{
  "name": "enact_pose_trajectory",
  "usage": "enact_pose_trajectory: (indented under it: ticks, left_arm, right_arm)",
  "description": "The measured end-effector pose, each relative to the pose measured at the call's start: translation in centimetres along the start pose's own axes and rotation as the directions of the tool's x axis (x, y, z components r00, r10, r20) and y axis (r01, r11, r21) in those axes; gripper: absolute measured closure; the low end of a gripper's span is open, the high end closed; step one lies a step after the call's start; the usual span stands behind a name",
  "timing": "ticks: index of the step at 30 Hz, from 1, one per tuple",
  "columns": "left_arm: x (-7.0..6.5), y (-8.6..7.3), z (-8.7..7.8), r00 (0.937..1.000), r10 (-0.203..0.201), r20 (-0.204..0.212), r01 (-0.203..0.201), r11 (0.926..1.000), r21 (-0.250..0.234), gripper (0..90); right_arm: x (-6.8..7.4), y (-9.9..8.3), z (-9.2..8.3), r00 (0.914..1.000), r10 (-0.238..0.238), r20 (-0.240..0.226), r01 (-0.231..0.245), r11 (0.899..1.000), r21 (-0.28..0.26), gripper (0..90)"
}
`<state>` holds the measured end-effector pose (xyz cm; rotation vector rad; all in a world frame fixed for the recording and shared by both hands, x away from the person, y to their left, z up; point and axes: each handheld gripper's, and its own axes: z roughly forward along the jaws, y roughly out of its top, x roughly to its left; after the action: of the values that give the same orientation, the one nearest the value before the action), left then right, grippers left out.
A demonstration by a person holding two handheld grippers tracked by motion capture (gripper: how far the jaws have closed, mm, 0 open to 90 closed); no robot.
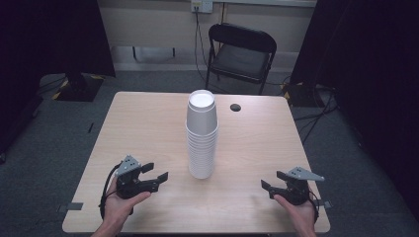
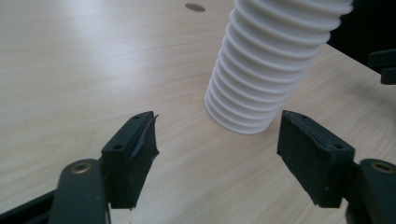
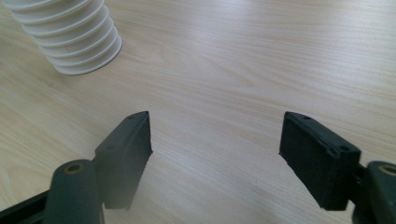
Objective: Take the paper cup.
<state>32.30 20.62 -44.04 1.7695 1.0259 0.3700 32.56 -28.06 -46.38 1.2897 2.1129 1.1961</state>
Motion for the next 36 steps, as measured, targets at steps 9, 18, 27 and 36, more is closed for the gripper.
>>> enact_pose_trajectory:
  ticks: [9, 18, 27, 36]
  left_arm:
    - [-1.6, 2.3, -1.2, 0.9950, 0.089, 0.046, -0.086, 0.9945, -0.059, 16.3]
    - [-2.6, 5.3, -0.7, 0.9876, 0.132, 0.085, -0.123, 0.9874, -0.099, 15.7]
    - [-3.9, 7.5, -1.5, 0.9775, 0.183, 0.105, -0.168, 0.9768, -0.133, 16.1]
    - [-4.3, 9.6, -2.0, 0.9702, 0.211, 0.120, -0.186, 0.9641, -0.190, 16.0]
  right_arm:
    - [0.4, 0.0, -0.4, 0.9999, 0.011, -0.006, -0.011, 1.000, -0.006, 23.5]
    - [0.8, 0.1, 0.0, 0.9997, -0.005, -0.022, 0.006, 1.000, 0.013, 23.4]
    - [0.9, 0.0, 0.0, 0.9997, -0.009, -0.021, 0.009, 1.000, 0.015, 22.0]
    - [1.1, 0.0, 0.1, 0.9993, -0.019, -0.032, 0.019, 1.000, 0.023, 22.6]
